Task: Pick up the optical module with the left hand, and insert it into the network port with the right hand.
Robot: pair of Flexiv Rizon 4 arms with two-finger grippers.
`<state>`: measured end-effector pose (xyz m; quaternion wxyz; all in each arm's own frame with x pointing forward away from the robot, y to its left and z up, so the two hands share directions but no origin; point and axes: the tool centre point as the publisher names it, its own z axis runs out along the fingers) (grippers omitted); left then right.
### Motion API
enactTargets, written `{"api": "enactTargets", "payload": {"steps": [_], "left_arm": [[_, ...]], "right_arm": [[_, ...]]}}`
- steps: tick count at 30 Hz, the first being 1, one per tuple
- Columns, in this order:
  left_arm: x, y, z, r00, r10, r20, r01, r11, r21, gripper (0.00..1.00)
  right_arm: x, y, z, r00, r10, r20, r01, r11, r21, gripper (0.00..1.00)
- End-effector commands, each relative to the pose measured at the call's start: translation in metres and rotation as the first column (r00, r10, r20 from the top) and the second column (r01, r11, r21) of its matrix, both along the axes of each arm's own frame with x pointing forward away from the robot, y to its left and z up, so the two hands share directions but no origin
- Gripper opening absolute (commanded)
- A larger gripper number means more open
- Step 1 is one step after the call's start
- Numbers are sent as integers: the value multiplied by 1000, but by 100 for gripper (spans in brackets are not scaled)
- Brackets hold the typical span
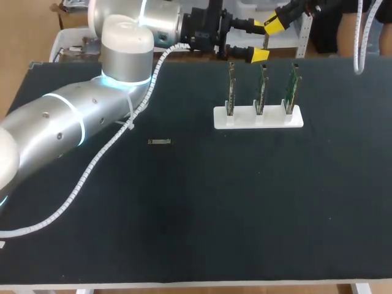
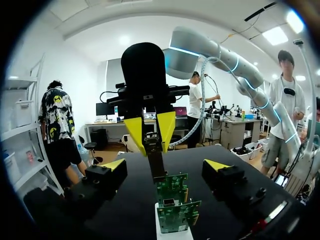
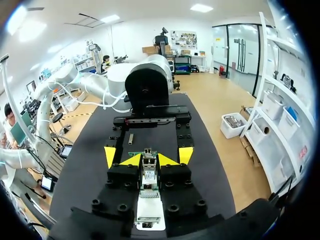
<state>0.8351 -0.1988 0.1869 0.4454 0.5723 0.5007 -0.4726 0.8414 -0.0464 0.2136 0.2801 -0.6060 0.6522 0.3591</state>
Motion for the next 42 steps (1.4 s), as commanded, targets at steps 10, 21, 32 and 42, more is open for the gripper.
{"api": "enactTargets", "payload": {"steps": [10, 21, 32, 42], "left_arm": [[8, 12, -1, 996, -74, -45, 77, 994, 81, 100], [3, 31, -2, 998, -23, -59, 32, 986, 161, 100], [-4, 32, 0, 996, -32, -77, 47, 981, 190, 100], [-9, 34, -3, 998, -11, -69, 29, 963, 268, 100]], "right_arm": [[8, 1, 1, 887, 383, -258, -368, 924, 105, 0], [8, 1, 1, 887, 384, -257, -368, 923, 108, 0], [8, 2, 1, 887, 385, -255, -368, 923, 112, 0], [9, 2, 1, 887, 385, -254, -368, 923, 114, 0]]}}
